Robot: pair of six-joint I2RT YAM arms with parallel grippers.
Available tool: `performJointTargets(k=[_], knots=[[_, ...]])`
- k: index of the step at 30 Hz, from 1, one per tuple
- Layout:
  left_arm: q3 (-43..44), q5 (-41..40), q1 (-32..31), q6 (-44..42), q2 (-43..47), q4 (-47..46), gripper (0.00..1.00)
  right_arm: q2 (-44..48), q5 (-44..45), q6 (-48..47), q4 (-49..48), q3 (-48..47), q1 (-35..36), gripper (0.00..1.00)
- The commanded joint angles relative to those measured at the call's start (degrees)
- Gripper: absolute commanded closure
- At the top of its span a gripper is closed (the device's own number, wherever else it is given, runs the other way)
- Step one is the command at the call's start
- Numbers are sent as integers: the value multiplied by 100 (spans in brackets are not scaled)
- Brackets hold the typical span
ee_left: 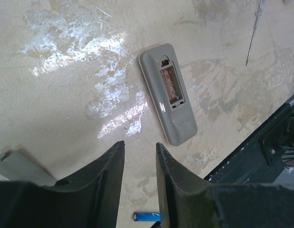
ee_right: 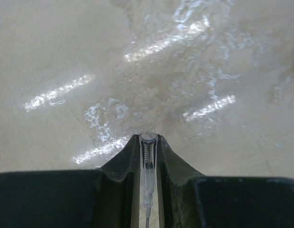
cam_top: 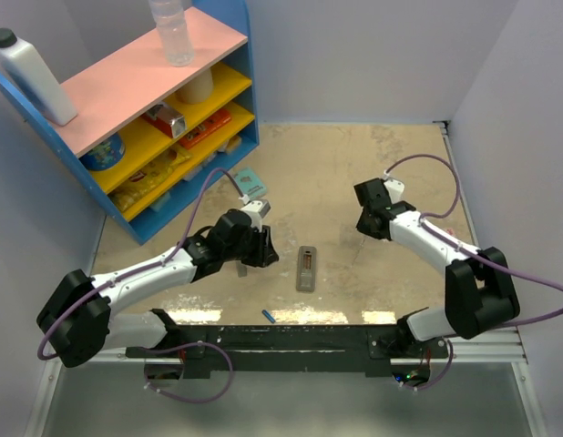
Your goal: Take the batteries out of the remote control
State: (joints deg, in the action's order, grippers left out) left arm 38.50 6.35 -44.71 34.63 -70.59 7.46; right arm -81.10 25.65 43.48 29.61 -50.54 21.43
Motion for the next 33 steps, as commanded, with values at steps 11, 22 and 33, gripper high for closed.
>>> performJointTargets(k=[11,22,33], knots=[[123,-231,94,-396,230,247,62,-231,-1308,-982,-1326,343,212,91],[202,-239,129,-510,273,335,60,-125,-1449,-525,-965,388,212,75],[158,-231,129,-528,344,317,60,-186,-564,483,306,-146,204,73]])
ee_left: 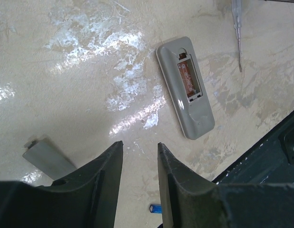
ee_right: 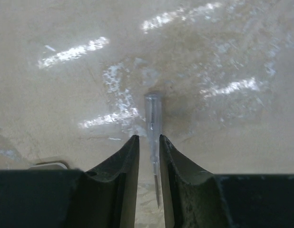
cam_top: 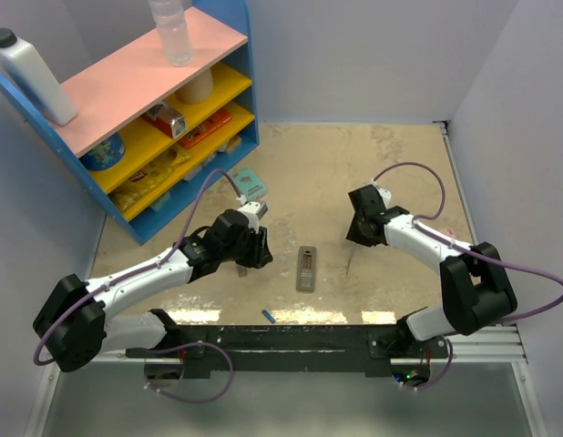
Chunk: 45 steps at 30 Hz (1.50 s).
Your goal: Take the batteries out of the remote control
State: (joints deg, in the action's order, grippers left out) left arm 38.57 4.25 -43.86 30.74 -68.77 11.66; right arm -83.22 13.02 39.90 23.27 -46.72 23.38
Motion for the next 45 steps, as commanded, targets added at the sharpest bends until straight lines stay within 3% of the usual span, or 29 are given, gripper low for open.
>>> performJointTargets(k=[1,5,8,11,12,15,18,20,30,35,45], knots=[[134,-21,52,-147,162,-137,59,-36,946,1114,1535,-644,-26,73],[81,145,44,-77,163,-340,59,-11,1438,3157,3023,-1041,-526,74],[133,269,44,-51,197,-306,59,480,2131,4075,4085,-1233,-1086,71],[151,252,44,-112,259,-200,59,605,2153,4096,4466,-1042,-2071,65],[151,260,52,-130,277,-182,59,840,2083,4052,4432,-876,-2657,63],[160,348,44,-156,285,-164,58,1437,1722,3622,3862,-111,-3547,62],[177,427,53,-174,285,-164,58,1519,1871,3534,3905,268,-4049,60],[186,454,53,-191,277,-138,58,1405,2037,3524,4026,225,-4148,55],[300,550,52,-323,233,-103,58,1063,2135,3840,4282,111,-4544,55],[344,621,44,-314,215,-103,58,764,1977,4000,4109,57,-4579,46],[573,498,44,-490,49,-15,57,447,2021,4017,3676,225,-4649,53]])
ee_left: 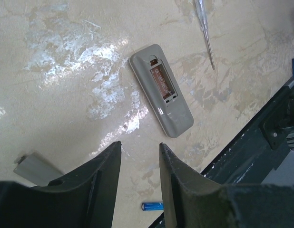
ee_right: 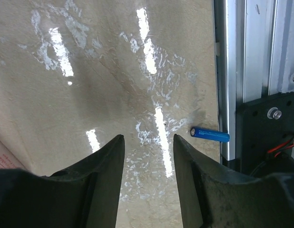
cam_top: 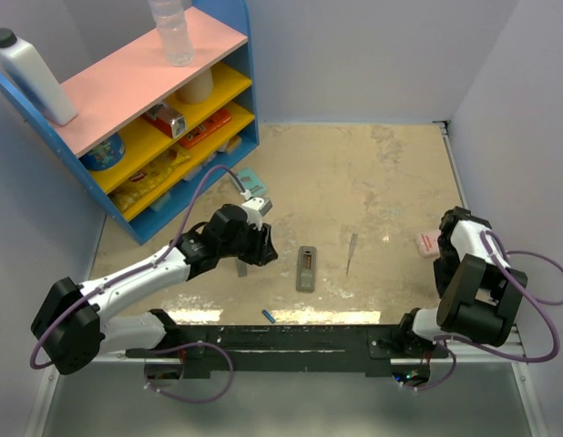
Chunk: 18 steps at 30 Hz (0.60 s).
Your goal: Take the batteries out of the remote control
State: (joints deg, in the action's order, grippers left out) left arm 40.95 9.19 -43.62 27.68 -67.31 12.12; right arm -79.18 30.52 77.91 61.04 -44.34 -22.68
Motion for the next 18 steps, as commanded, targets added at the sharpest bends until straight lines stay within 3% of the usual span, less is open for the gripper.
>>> performJointTargets(k=[1,4,7,8,12,14,16,18], knots=[[361,4,20,-193,-177,-61,57,51,253,259,-83,-14,-44,53],[466,39,2,-193,-335,-113,57,16,156,129,-267,-31,-35,53],[572,-22,-68,-202,-493,-314,57,104,-54,-975,-941,-137,0,58],[633,-57,-164,-193,-563,-342,57,322,-142,-1728,-1449,-137,52,58],[1465,-662,-586,-184,-1213,-272,58,1122,-1168,-3762,-2726,3,176,57],[1801,-726,-709,-123,-1661,-79,59,1456,-2336,-4726,-3401,126,246,53],[2057,-691,-710,35,-1820,-122,59,1625,-2970,-4951,-3484,127,307,52],[2127,-682,-701,158,-1821,-201,60,1564,-3035,-5057,-3484,57,658,51]])
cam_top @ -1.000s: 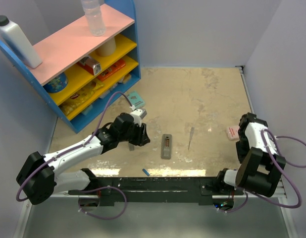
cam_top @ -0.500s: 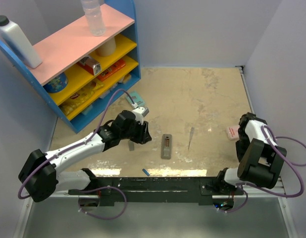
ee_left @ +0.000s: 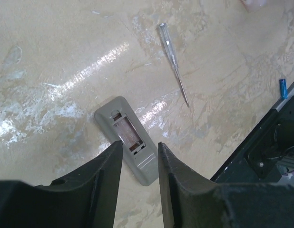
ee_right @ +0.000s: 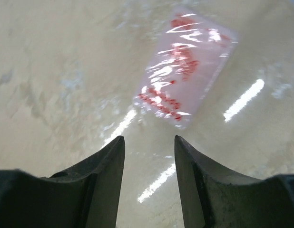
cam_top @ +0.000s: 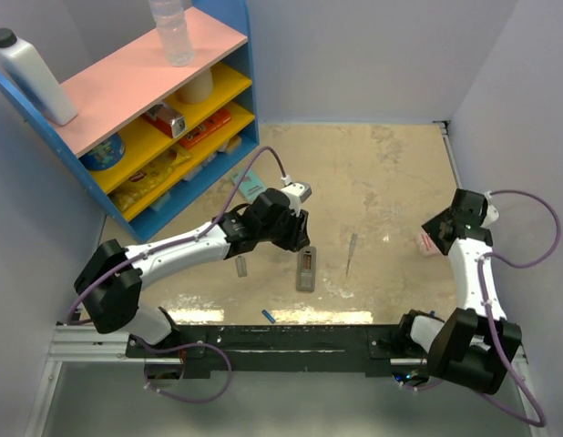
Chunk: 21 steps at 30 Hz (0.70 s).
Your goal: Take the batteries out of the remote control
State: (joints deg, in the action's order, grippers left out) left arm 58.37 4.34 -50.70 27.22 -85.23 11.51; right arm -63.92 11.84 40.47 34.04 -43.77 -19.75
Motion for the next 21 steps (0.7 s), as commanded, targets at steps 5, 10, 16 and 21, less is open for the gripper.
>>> performJointTargets(k=[5,10,16,21], knots=[[614,-135,200,222,-29,106,60,-489,-1396,-1366,-1172,-105,1927,49],[325,269,666,284,383,106,60,-850,-1193,-1445,-1531,26,2782,53],[113,463,991,205,657,176,59,-1148,-1324,-1542,-2181,334,3458,53],[-27,489,1035,169,780,168,59,-1518,-745,-1463,-2077,272,3855,53]])
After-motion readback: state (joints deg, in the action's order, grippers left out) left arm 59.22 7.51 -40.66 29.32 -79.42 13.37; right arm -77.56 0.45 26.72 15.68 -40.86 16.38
